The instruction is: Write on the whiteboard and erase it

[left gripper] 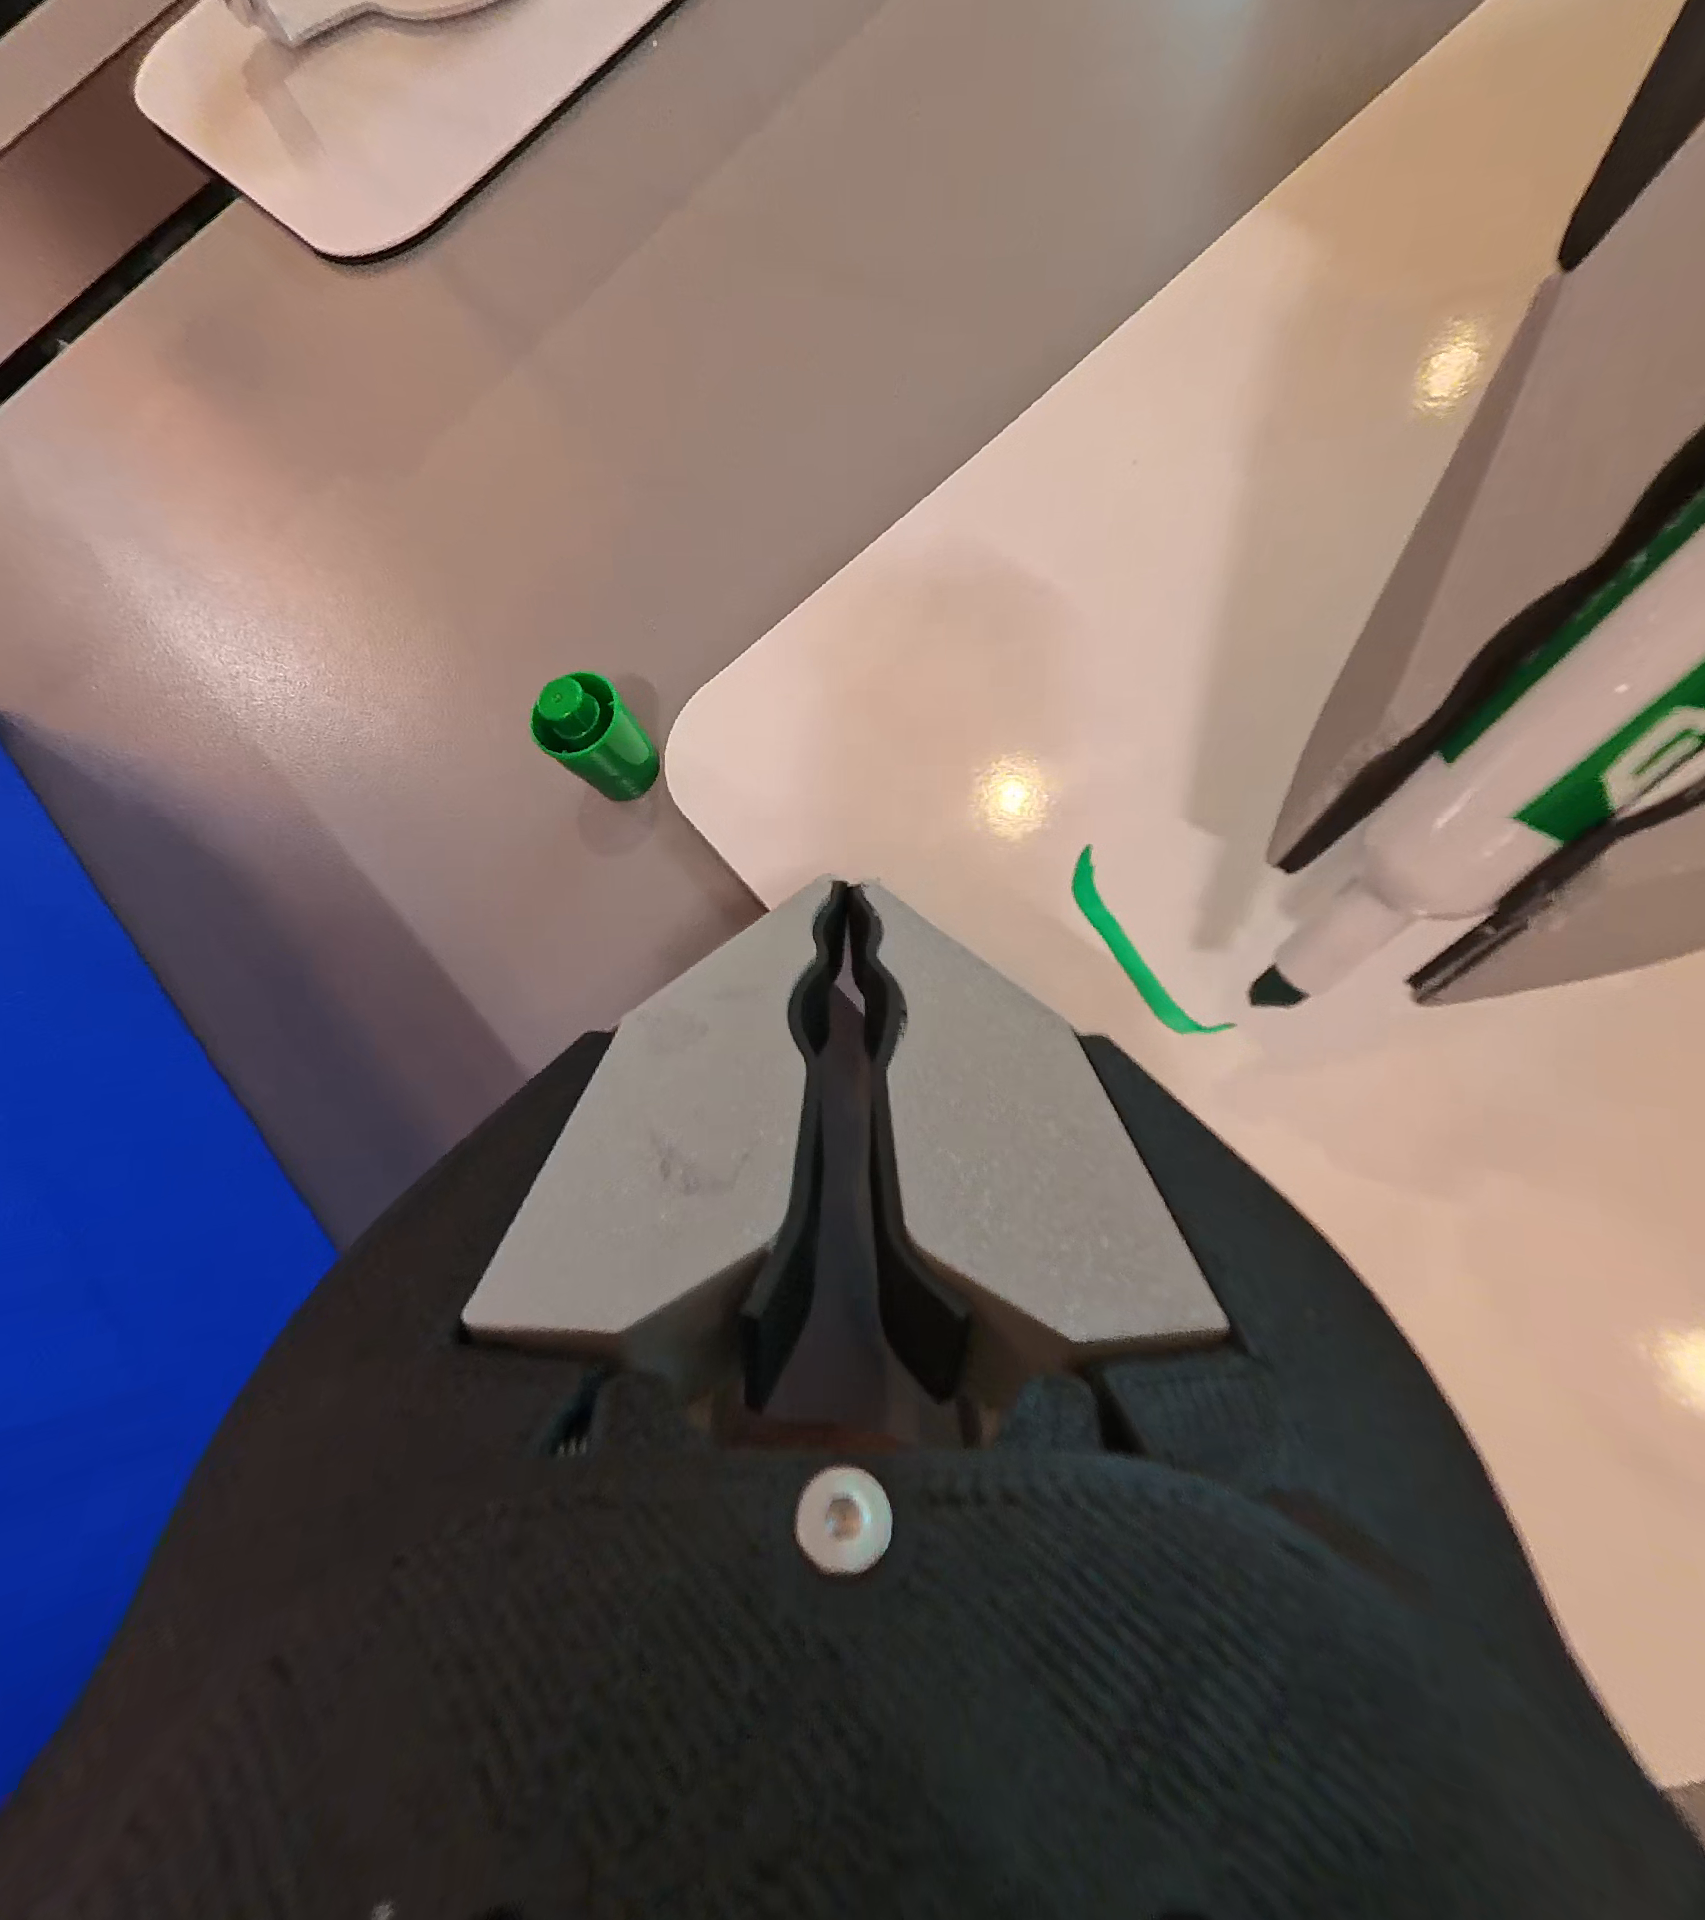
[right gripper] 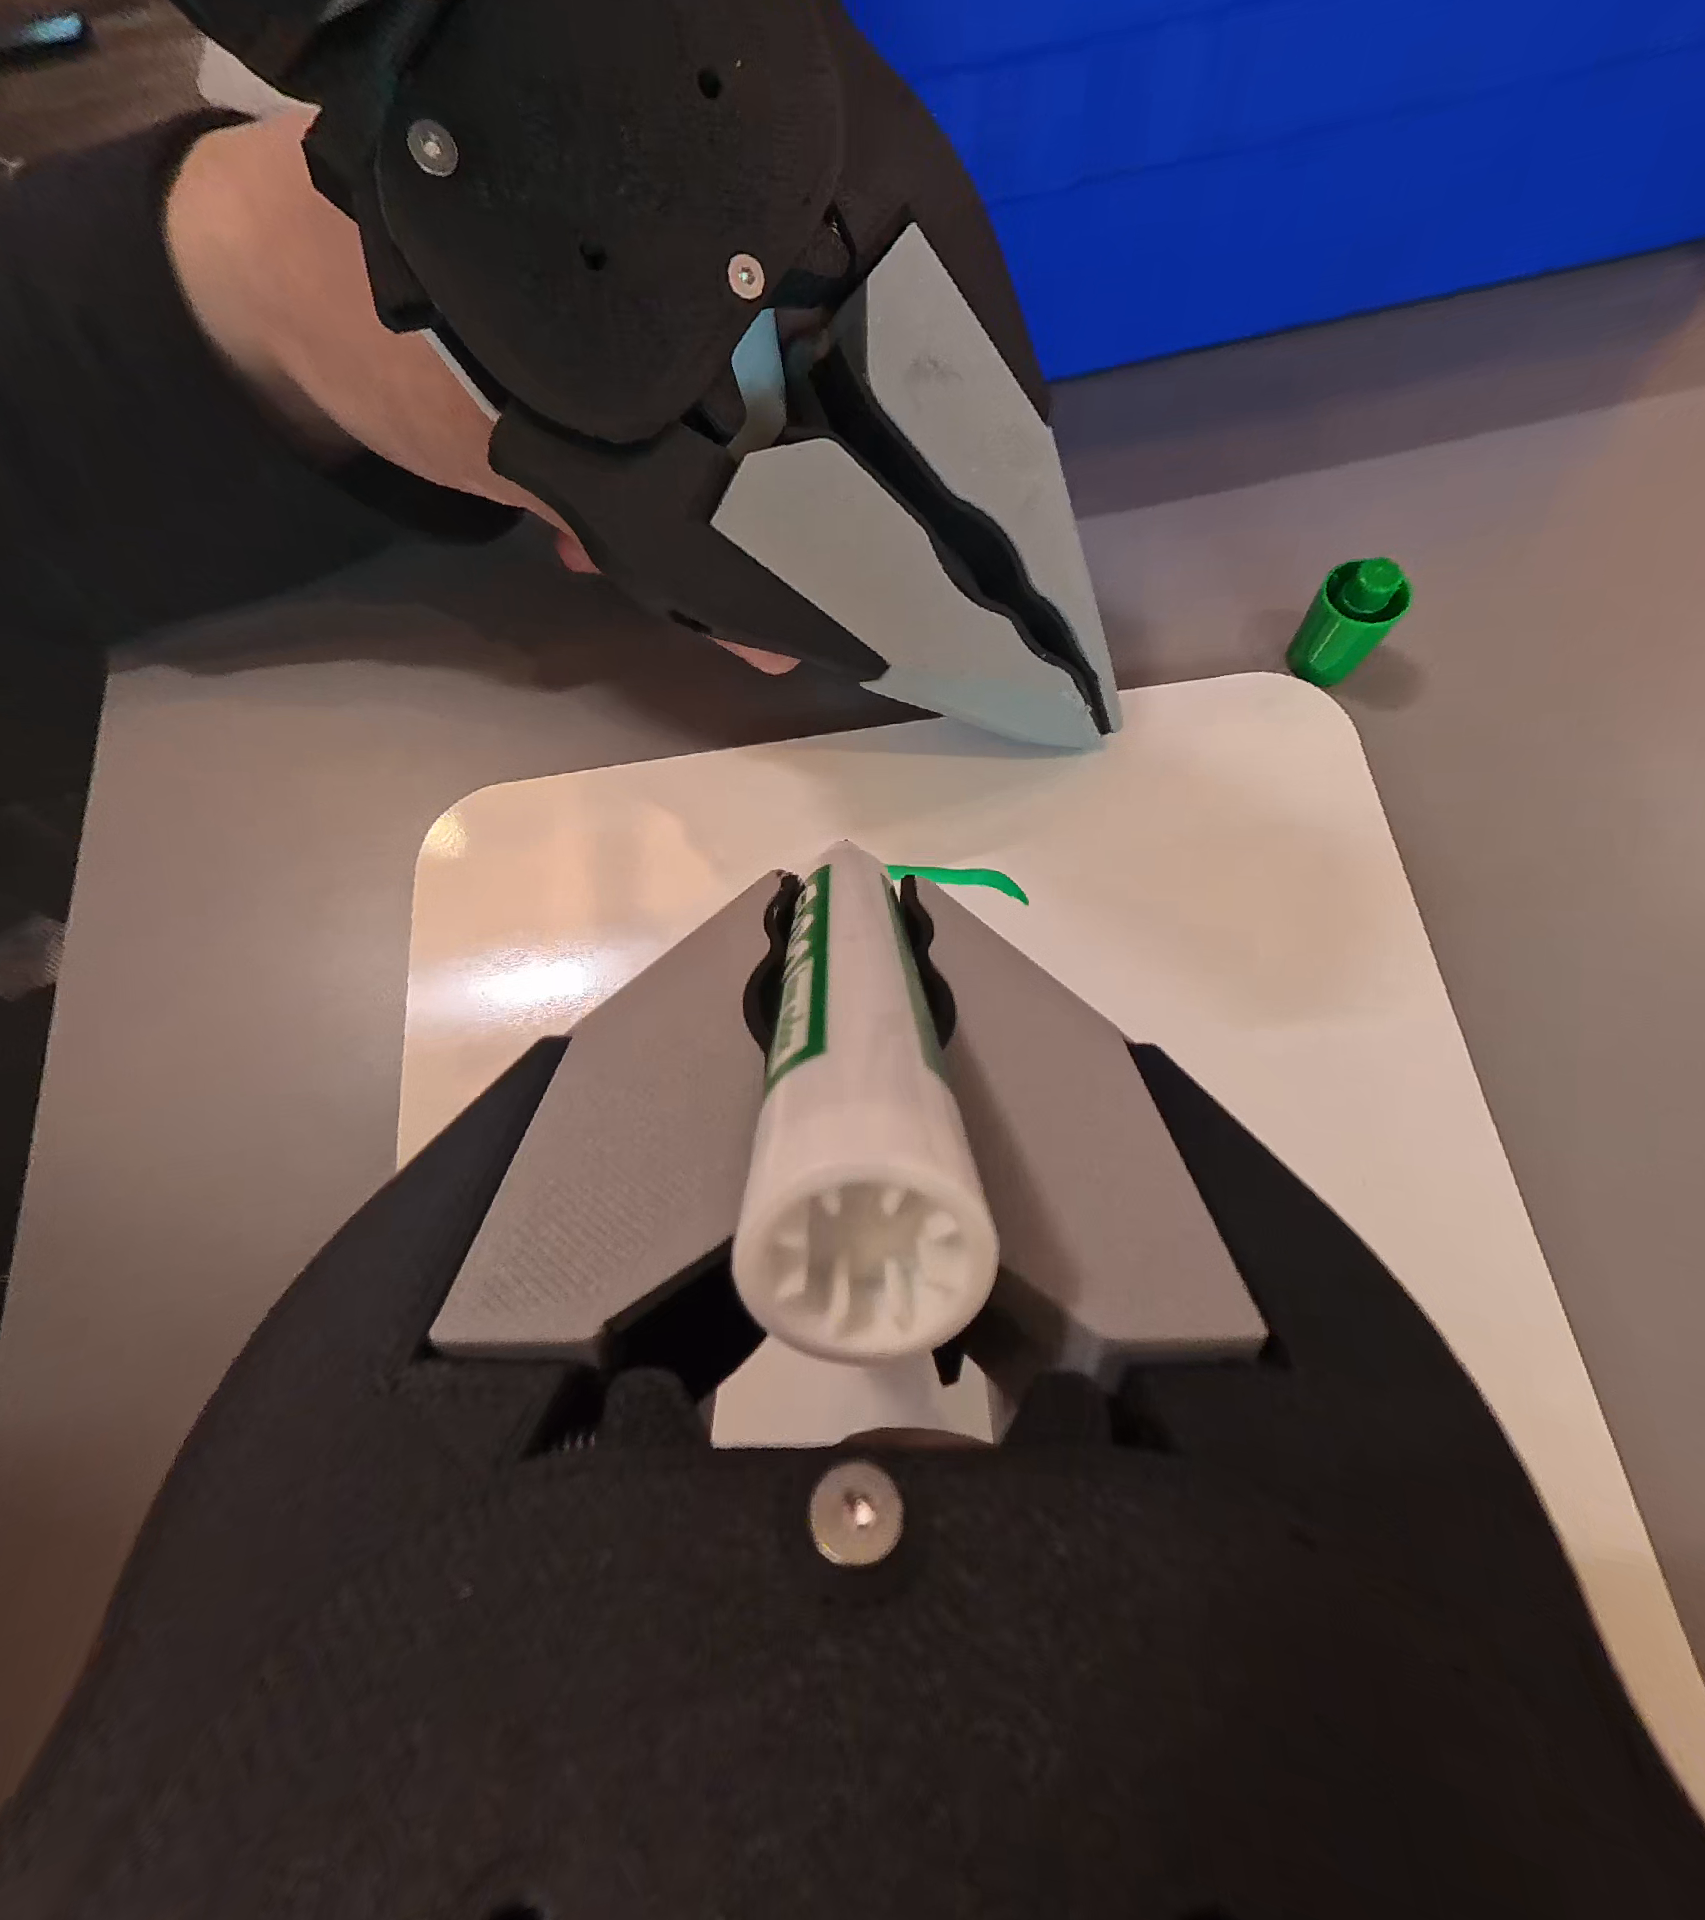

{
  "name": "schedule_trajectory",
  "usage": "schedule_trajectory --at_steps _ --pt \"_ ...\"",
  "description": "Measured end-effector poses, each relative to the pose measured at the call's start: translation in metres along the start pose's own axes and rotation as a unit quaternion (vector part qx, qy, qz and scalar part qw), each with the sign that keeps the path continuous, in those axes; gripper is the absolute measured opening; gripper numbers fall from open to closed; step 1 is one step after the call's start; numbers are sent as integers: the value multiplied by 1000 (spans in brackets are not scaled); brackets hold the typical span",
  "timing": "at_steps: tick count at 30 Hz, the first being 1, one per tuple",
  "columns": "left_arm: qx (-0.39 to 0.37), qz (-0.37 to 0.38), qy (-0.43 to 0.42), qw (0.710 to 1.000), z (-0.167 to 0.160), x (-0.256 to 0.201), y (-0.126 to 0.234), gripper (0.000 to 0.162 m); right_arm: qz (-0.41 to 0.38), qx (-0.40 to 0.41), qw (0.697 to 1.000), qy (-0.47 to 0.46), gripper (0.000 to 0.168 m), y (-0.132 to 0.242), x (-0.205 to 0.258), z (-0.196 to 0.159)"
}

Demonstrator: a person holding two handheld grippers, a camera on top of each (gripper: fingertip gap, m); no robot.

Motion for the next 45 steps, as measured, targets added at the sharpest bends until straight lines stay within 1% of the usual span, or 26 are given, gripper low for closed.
schedule_trajectory --at_steps 3,5,7,10,15,17,21,26,33,37,41,45 --pt "-5 -11 -5 1000 0 -2 2 0 3 -11 1000 -10 17 3 -3 -1" --pt "-9 -18 -13 1000 1 -3 5 7 8 -23 1000 -19 17 5 -5 -1" --pt "-20 -26 -18 999 3 -5 9 7 20 -40 998 -34 17 8 -7 0" --pt "-41 -60 -32 997 7 -12 16 9 43 -65 995 -55 17 13 -10 0" --pt "-51 -109 -54 991 6 -22 23 16 67 -96 990 -81 16 20 -16 0" --pt "-56 -130 -63 988 6 -25 26 21 66 -98 989 -85 16 22 -18 -1" --pt "-73 -169 -78 980 7 -34 33 25 66 -101 989 -82 15 24 -19 -2" --pt "-89 -171 -91 977 10 -38 36 25 65 -105 989 -81 15 25 -20 -2" --pt "-116 -228 -71 964 14 -41 46 25 82 -117 989 -43 15 30 -11 2" --pt "-133 -283 -63 948 14 -45 55 20 90 -122 988 -16 15 35 -6 3" --pt "-146 -339 -56 928 14 -51 62 20 104 -131 986 16 15 40 2 4" --pt "-154 -358 -44 920 15 -50 65 16 109 -128 985 37 16 41 8 3"
Point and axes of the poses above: each gripper's, where its closed fingertips meet, y back along the fingers, z out of its top, x = y × z across the jaws, the point moved 6 cm from there along y, back along the fingers, and after that the axes turned 11 degrees about x, right-handed, at the moved point
